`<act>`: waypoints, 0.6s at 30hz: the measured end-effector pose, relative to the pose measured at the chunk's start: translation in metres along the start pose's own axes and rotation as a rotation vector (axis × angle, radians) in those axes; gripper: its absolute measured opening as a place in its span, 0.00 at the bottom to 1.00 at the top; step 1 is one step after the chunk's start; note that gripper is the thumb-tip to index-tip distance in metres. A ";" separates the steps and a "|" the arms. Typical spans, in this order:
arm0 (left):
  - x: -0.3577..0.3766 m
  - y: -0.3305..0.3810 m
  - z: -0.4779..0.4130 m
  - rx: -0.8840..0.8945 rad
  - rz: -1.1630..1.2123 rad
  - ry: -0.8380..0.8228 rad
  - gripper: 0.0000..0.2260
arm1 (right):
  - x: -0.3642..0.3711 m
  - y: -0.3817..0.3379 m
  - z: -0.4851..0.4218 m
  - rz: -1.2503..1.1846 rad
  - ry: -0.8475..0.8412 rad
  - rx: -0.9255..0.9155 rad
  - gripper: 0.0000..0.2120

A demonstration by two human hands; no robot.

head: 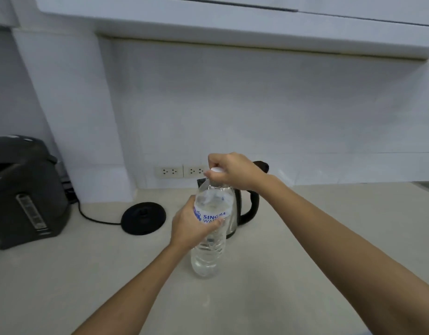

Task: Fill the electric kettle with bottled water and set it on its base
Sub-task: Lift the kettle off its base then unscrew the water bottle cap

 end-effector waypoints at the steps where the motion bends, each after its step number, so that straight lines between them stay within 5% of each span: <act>1: -0.008 -0.006 0.001 -0.013 -0.005 0.001 0.22 | 0.007 -0.007 -0.003 -0.010 -0.027 -0.022 0.14; 11: -0.025 -0.048 0.021 -0.151 0.144 0.034 0.26 | 0.045 -0.057 -0.011 0.095 -0.480 -0.237 0.06; 14: -0.017 -0.046 0.024 -0.151 0.181 0.018 0.26 | 0.045 -0.070 -0.004 0.154 -0.553 -0.305 0.13; 18: -0.018 -0.050 0.025 -0.134 0.183 0.000 0.27 | 0.028 -0.074 -0.021 0.295 -0.311 -0.257 0.17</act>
Point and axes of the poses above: each hand's wrist, its own z-axis away from the middle knuckle, its own x-axis out of the palm, y = z × x, the point moved 10 cm from there along -z, towards the middle knuckle, and after that the axes turned 4 degrees about x, right-handed, at the moved point
